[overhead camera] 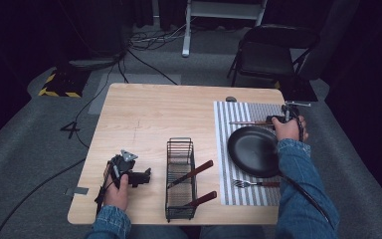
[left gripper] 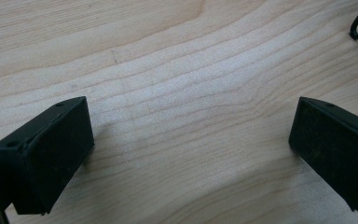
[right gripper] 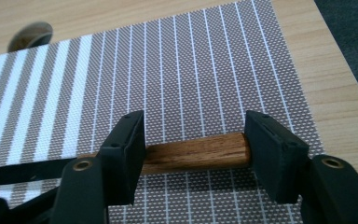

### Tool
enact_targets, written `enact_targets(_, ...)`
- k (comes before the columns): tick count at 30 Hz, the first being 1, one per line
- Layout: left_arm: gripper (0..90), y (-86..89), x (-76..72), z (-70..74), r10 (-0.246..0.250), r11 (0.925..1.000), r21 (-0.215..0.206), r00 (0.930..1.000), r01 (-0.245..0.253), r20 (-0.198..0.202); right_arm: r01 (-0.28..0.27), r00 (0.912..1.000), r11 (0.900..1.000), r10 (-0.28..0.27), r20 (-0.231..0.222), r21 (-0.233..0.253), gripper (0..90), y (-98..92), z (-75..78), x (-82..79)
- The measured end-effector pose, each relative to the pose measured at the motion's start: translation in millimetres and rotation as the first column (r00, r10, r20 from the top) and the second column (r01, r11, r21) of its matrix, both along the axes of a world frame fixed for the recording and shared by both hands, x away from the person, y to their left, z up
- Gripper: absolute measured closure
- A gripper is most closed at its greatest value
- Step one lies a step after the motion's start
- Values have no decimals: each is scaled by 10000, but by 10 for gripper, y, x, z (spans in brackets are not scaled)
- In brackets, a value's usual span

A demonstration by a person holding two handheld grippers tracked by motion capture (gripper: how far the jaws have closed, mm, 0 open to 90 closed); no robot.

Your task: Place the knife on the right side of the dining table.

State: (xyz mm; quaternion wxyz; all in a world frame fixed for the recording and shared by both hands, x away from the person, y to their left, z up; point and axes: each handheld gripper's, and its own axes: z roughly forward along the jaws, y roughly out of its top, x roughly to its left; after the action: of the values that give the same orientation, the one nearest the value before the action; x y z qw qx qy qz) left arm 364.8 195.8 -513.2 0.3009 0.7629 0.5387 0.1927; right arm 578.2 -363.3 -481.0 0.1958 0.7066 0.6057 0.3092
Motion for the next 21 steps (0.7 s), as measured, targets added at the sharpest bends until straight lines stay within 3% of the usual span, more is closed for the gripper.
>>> enact_targets(10, 0, 0, 0, 0, 2, 10000, 10, 10000, -2, -2, 38, 10000, 9999, -39, -83, -112, 417, -12, -77, 17)
enact_targets(21, 0, 1, 1, 0, -7, 10000, 5, 10000, 7, -1, -141, 9998, 9996, 144, 127, -251, 406, -37, 22, -37)
